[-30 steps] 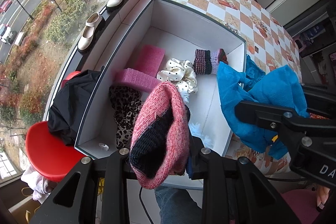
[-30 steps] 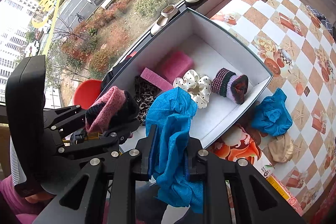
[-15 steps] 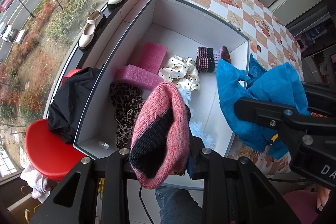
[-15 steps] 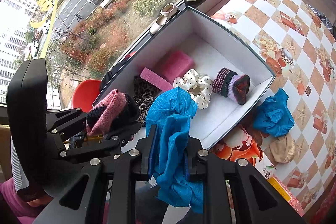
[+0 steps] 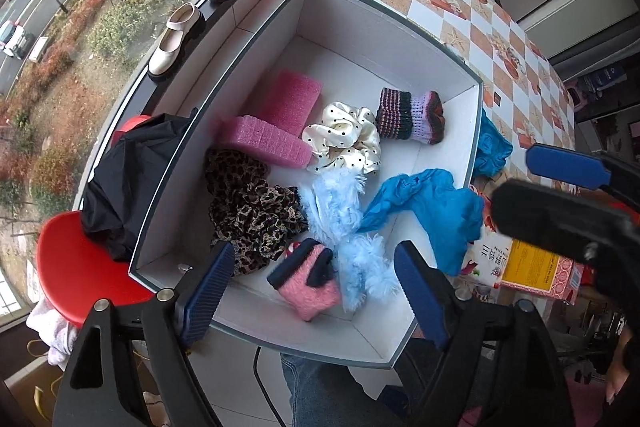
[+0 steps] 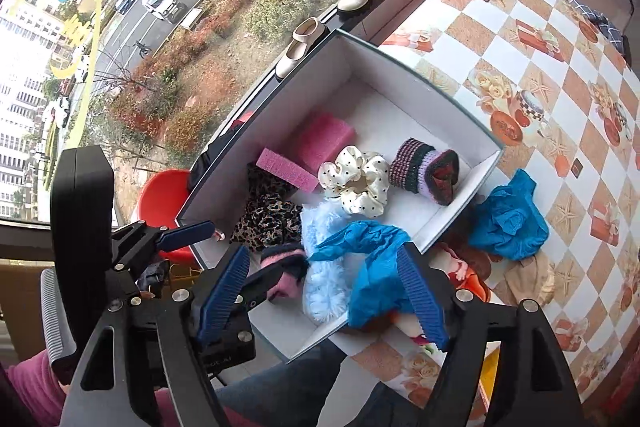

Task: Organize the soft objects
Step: 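Open both tools to drop the bootie and bag into the box, then move both tools from the box toward the remaining items on the table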

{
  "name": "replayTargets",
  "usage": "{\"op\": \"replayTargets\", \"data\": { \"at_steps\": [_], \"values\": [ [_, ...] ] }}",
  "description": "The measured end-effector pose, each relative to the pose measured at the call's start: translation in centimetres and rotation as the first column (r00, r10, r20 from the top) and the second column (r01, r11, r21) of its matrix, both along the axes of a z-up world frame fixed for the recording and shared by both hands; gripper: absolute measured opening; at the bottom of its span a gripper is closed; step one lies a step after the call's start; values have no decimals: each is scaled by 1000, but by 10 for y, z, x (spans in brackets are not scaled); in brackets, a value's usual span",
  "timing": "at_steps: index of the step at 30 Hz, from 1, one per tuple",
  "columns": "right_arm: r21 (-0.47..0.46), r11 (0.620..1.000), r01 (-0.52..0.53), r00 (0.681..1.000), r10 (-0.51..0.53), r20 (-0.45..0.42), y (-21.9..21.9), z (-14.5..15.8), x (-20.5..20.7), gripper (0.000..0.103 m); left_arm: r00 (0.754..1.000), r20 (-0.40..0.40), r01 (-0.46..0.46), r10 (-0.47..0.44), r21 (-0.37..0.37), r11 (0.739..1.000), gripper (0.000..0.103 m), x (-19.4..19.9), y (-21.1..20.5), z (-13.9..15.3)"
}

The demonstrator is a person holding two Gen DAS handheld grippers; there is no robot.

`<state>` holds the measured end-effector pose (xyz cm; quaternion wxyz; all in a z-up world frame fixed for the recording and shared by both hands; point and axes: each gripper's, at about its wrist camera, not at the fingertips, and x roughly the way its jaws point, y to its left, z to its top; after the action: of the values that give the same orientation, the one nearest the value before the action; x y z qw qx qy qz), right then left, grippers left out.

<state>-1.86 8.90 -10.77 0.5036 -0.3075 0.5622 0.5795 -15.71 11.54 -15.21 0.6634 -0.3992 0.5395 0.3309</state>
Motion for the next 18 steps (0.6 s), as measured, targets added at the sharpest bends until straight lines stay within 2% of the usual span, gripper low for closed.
{"op": "replayTargets", "data": {
  "at_steps": [1, 3, 4, 9, 11, 14, 18],
  "values": [
    [-1, 1000, 16, 1000, -16, 6, -1, 4, 8, 84, 1000, 8, -13, 13, -6, 1000, 91, 0, 2, 2],
    [-12, 998, 60, 998, -60, 18, -4, 13, 30, 102, 999, 33, -29, 30, -16, 999, 98, 1, 6, 6],
    [-15, 996, 86, 996, -86, 20, -7, 18, 43, 102, 998, 48, -30, 31, -19, 999, 102, 3, 7, 10],
    [-80, 975, 205, 979, -205, 12, -28, 34, 121, 102, 991, 136, -4, 12, -62, 998, 102, 22, 10, 28],
    [-111, 965, 236, 972, -233, 38, -41, 34, 150, 102, 988, 153, 24, -13, -66, 998, 102, 34, 8, 34],
    [-188, 943, 274, 960, -256, 114, -64, 22, 188, 102, 985, 164, 70, -57, -73, 995, 102, 57, 1, 41],
    [-306, 913, 270, 962, -240, 134, -90, -18, 222, 102, 974, 166, 172, -157, -80, 982, 102, 93, -15, 42]
  ]
}}
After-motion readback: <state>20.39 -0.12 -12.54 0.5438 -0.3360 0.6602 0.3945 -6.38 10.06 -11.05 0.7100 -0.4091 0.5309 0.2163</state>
